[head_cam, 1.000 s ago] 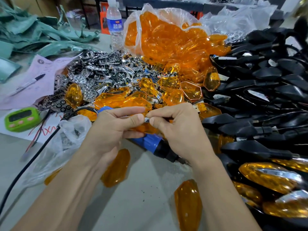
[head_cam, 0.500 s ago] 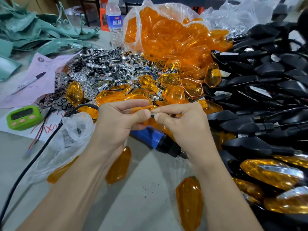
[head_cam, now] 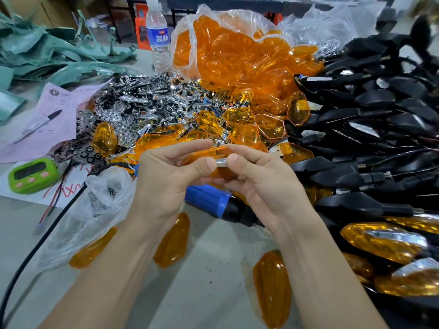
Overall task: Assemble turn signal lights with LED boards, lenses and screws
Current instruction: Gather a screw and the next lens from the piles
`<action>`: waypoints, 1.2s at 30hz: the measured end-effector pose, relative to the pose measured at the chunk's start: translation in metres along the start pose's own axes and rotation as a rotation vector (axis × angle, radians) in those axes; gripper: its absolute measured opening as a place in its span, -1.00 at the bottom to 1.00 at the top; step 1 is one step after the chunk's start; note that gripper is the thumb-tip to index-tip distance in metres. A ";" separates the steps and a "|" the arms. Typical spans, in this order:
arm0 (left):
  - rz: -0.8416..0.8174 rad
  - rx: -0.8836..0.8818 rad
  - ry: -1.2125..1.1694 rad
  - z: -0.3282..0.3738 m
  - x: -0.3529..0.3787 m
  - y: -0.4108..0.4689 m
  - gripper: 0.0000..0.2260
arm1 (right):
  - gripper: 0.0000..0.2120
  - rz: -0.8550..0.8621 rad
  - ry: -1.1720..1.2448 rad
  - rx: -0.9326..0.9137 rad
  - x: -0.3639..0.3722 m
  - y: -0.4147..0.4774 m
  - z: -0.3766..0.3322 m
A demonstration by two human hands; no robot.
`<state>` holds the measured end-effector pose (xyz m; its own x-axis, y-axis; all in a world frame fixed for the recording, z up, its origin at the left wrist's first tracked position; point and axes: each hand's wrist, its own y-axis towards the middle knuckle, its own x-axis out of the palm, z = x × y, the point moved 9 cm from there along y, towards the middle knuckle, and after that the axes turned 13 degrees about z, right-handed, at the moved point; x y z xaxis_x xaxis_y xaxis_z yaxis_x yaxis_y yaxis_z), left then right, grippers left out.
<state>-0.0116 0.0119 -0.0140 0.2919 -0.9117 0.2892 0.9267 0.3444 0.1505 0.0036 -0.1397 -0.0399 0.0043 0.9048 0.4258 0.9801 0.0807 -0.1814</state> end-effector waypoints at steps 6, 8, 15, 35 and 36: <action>-0.004 0.137 0.071 0.009 0.001 0.001 -0.65 | -0.56 0.003 0.048 -0.043 0.003 0.002 -0.004; -0.023 0.176 0.085 0.012 0.002 0.000 -0.63 | -0.52 0.003 0.055 -0.070 0.003 0.002 -0.005; -0.085 0.338 0.189 0.024 0.005 -0.005 -0.52 | -0.59 -0.042 0.066 -0.135 0.006 -0.003 -0.015; -0.011 0.394 0.545 0.013 0.010 -0.009 -0.70 | -0.74 0.043 0.077 -0.133 0.010 -0.005 -0.011; -0.013 0.340 0.500 0.010 0.009 -0.006 -0.70 | -0.72 0.109 -0.098 -0.261 0.005 -0.007 -0.019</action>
<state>-0.0169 0.0034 -0.0029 0.4333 -0.8828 -0.1815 0.8273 0.3097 0.4687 0.0003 -0.1434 -0.0195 0.1052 0.9395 0.3260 0.9929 -0.1174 0.0181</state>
